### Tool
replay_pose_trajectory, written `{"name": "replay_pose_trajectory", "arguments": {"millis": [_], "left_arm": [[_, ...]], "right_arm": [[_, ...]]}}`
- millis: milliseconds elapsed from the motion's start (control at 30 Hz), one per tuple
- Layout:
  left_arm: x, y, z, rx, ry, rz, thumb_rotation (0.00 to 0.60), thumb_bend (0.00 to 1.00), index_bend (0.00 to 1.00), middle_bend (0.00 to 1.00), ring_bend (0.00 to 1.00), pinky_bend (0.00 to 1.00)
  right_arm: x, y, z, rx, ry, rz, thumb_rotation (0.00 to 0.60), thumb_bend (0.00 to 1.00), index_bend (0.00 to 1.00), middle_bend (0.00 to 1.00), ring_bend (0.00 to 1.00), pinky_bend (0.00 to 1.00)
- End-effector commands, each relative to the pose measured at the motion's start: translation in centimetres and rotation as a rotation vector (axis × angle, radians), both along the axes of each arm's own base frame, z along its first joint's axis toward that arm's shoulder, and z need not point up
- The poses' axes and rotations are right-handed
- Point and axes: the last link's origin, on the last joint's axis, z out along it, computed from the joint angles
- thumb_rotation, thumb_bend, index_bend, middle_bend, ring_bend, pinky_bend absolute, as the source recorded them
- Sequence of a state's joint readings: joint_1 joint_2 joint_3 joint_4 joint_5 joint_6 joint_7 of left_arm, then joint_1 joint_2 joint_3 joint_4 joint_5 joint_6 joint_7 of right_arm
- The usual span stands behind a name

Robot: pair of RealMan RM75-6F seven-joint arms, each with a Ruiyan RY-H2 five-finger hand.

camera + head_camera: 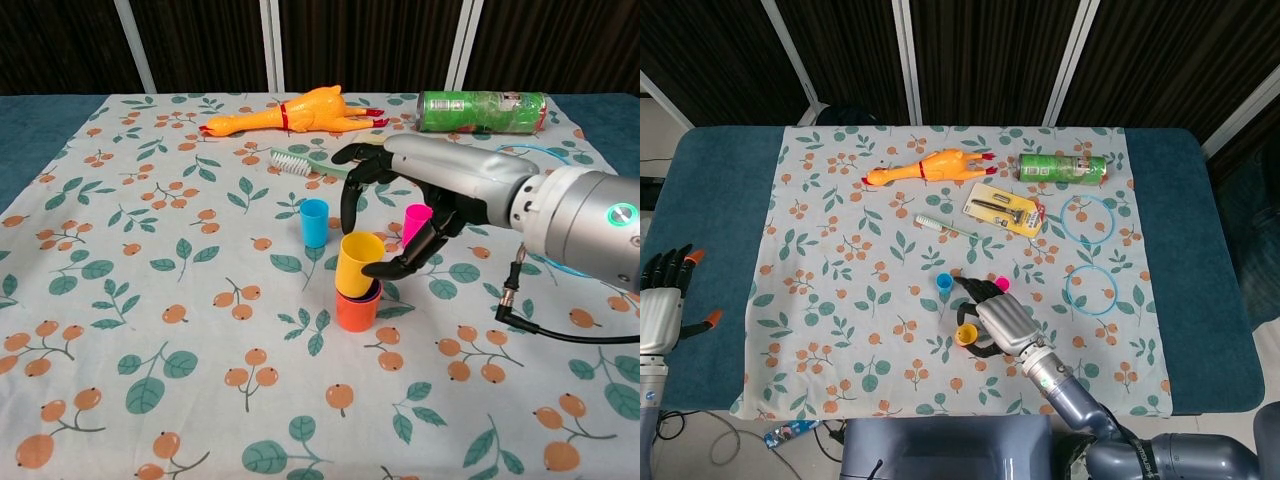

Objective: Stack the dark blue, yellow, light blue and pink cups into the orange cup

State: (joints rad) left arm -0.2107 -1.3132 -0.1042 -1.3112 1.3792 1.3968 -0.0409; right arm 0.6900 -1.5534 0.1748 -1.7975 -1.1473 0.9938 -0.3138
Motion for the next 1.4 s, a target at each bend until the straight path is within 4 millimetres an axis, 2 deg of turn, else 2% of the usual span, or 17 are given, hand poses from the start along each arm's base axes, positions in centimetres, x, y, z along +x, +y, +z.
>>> {"name": "replay_pose_trajectory", "arguments": {"millis": [33,267,433,500,600,733,967,1100,1400], "left_arm": [[0.0,0.0,0.0,0.000,0.000,0.000,0.600,0.15,0.12,0.02,0.00,0.00],[0.0,0.0,0.1,0.002,0.001,-0.002,0.600,0.15,0.12,0.02,0.00,0.00],[0.2,-0.1,-0.2,-0.019,-0.009,-0.008,0.600,0.15,0.11,0.01,0.00,0.00],[0.4,-0.1,-0.4,-0.034,-0.021,-0.015,0.600,0.14,0.11,0.01,0.00,0.00],[1.4,0.5,-0.5,-0.060,-0.028,-0.043,0.600,0.15,0.11,0.00,0.00,0.00],[4.7,3.0,-1.0,-0.136,-0.017,-0.136,0.600,0.15,0.15,0.01,0.00,0.00],[10.5,7.4,-2.7,-0.292,-0.005,-0.219,0.600,0.15,0.18,0.01,0.00,0.00],[13.2,9.0,-4.7,-0.377,0.022,-0.255,0.600,0.15,0.19,0.01,0.00,0.00],[16.8,11.6,-8.3,-0.454,0.061,-0.292,0.600,0.15,0.22,0.02,0.00,0.00]], "right_arm": [[0.1,-0.2,-0.2,-0.006,0.003,-0.004,0.600,0.32,0.51,0.04,0.09,0.14],[-0.5,-0.2,-0.6,-0.004,0.032,-0.017,0.600,0.32,0.50,0.04,0.09,0.14],[-1.0,0.1,-0.8,0.056,0.057,-0.031,0.600,0.32,0.23,0.04,0.06,0.14],[-1.1,0.2,-0.6,0.079,0.069,-0.042,0.600,0.32,0.19,0.04,0.06,0.14],[-1.2,0.1,-0.1,0.075,0.081,-0.045,0.600,0.32,0.18,0.04,0.06,0.14],[-2.0,0.2,1.5,0.034,0.095,-0.052,0.600,0.32,0.20,0.04,0.06,0.14],[-5.7,1.2,5.4,-0.122,0.105,-0.080,0.600,0.32,0.23,0.04,0.06,0.14],[-9.1,2.4,8.0,-0.248,0.138,-0.086,0.600,0.32,0.23,0.04,0.06,0.14],[-15.8,5.5,12.5,-0.443,0.178,-0.171,0.600,0.32,0.19,0.04,0.05,0.12]]}}
